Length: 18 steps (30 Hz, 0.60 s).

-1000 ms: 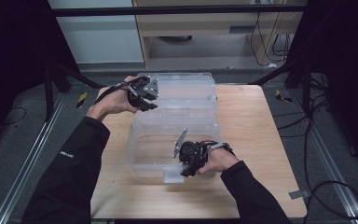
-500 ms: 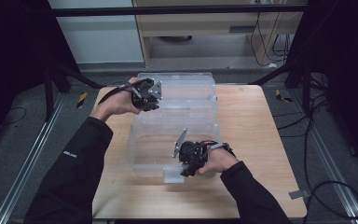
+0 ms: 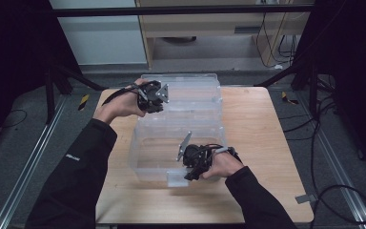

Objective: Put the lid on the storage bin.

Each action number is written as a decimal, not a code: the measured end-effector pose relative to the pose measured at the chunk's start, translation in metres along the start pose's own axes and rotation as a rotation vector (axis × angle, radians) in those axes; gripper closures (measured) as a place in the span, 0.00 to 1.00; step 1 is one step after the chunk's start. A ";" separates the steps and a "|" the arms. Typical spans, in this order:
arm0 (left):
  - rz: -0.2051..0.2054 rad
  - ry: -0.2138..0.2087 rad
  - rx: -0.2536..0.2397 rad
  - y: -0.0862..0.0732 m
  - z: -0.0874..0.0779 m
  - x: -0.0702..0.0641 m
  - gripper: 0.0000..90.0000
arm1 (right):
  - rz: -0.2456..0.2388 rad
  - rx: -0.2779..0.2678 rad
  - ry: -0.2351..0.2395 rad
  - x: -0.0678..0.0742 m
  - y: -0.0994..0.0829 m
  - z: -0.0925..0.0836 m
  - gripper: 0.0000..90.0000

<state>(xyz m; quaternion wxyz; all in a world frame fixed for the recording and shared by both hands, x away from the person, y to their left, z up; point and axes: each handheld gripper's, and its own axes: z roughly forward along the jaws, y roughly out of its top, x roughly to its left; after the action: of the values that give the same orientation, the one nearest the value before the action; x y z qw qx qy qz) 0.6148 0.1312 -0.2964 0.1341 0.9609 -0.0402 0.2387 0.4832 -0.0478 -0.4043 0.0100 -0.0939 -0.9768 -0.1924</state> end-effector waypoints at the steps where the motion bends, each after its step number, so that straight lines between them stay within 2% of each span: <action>1: 0.001 0.001 0.006 0.001 -0.001 -0.001 0.96 | 0.002 0.001 0.000 0.000 0.000 0.000 0.74; 10: 0.013 0.017 0.028 0.007 -0.007 -0.009 0.96 | 0.007 -0.004 0.005 0.000 0.000 0.001 0.74; 18: 0.024 0.010 0.042 0.012 -0.016 -0.019 0.97 | 0.001 -0.009 0.002 0.000 0.000 0.001 0.74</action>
<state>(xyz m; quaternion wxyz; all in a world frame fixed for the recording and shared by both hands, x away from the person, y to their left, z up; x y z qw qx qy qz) 0.5894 0.1244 -0.2885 0.1113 0.9617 -0.0460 0.2461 0.4829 -0.0474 -0.4051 0.0107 -0.0943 -0.9758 -0.1968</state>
